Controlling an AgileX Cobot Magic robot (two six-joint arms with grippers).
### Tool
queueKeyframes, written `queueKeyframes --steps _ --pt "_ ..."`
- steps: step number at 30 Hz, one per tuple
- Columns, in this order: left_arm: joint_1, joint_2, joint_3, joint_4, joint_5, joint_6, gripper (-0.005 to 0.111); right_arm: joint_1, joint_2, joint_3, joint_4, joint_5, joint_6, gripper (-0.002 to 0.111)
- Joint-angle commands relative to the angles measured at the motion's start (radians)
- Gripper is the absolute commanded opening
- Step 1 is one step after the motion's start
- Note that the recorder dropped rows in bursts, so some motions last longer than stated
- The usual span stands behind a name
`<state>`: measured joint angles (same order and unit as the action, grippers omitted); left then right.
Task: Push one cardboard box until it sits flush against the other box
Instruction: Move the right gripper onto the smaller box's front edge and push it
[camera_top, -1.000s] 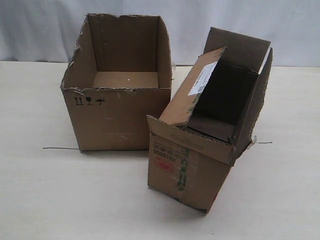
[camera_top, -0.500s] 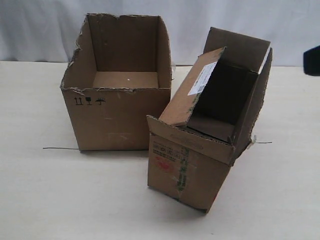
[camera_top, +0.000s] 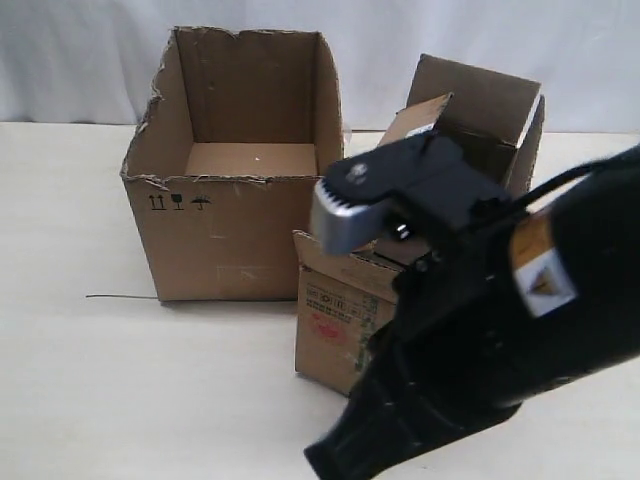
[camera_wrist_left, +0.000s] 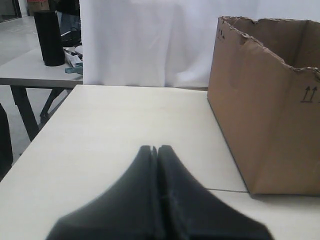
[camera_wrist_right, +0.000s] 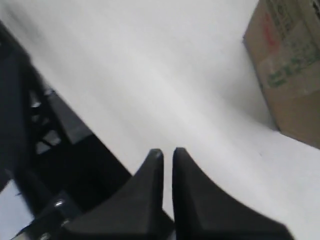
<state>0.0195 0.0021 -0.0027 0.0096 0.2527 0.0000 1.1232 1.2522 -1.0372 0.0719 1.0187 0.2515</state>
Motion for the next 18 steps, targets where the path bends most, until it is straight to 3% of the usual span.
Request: queueKeyframes --steps 1,11,18 --pt "-0.006 -0.002 0.003 0.003 -0.006 0.0 0.0 0.047 0.111 0.005 -0.245 -0.022 0.166 0.005" --pt "-0.006 -0.002 0.003 0.003 -0.006 0.0 0.0 -0.025 0.193 0.005 -0.473 0.031 0.283 0.005" --pt "-0.006 -0.002 0.003 0.003 -0.006 0.0 0.0 -0.164 0.195 0.005 -0.522 -0.04 0.266 0.005"
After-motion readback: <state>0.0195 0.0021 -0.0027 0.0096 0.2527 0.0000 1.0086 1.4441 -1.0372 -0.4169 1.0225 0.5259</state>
